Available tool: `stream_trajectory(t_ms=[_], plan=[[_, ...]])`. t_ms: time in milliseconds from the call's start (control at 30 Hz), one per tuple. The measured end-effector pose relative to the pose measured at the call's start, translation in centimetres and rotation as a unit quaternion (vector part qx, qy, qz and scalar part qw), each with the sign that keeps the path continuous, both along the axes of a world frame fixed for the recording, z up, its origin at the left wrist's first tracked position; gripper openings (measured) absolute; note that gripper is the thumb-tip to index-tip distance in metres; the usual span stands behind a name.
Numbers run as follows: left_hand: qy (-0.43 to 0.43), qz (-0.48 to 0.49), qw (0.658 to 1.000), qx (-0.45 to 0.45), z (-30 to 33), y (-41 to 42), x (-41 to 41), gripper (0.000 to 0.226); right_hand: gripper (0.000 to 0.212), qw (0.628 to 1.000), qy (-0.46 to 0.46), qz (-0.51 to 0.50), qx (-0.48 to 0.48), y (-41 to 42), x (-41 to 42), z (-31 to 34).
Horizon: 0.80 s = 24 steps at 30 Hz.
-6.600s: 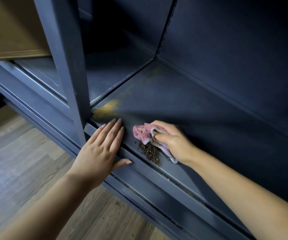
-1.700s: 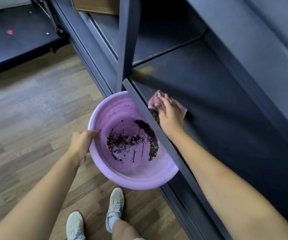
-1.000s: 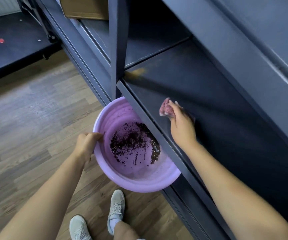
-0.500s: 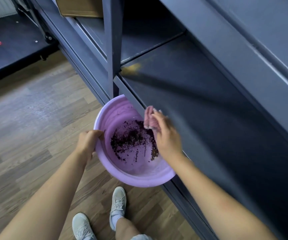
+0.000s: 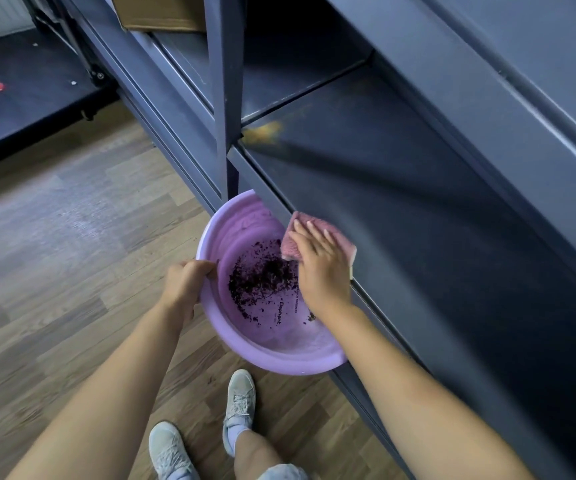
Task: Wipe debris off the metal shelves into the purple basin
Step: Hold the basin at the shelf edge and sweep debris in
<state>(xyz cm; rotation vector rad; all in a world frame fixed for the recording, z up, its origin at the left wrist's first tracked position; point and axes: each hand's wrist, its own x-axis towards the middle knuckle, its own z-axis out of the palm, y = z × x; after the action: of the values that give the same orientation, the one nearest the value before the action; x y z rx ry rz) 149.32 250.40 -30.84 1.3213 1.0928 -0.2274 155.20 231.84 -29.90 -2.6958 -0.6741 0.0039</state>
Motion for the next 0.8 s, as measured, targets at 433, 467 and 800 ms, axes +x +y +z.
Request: stream_trajectory(t_ms=[433,467,800], plan=[[0.001,-0.023,1.0,0.003,0.4,-1.9,0.1,0.017,0.05,0.969,0.12,-0.143,0.161,-5.4,-4.2,3.5],[0.002,-0.025,1.0,0.003,0.4,-2.1,0.1,0.017,0.05,0.965,0.112,-0.157,0.179,-6.1,-4.4,4.0],[0.002,-0.058,0.998,-0.004,0.4,-3.5,-0.2,0.012,0.037,0.948,-0.076,-0.273,0.147,-11.9,-2.3,6.6]])
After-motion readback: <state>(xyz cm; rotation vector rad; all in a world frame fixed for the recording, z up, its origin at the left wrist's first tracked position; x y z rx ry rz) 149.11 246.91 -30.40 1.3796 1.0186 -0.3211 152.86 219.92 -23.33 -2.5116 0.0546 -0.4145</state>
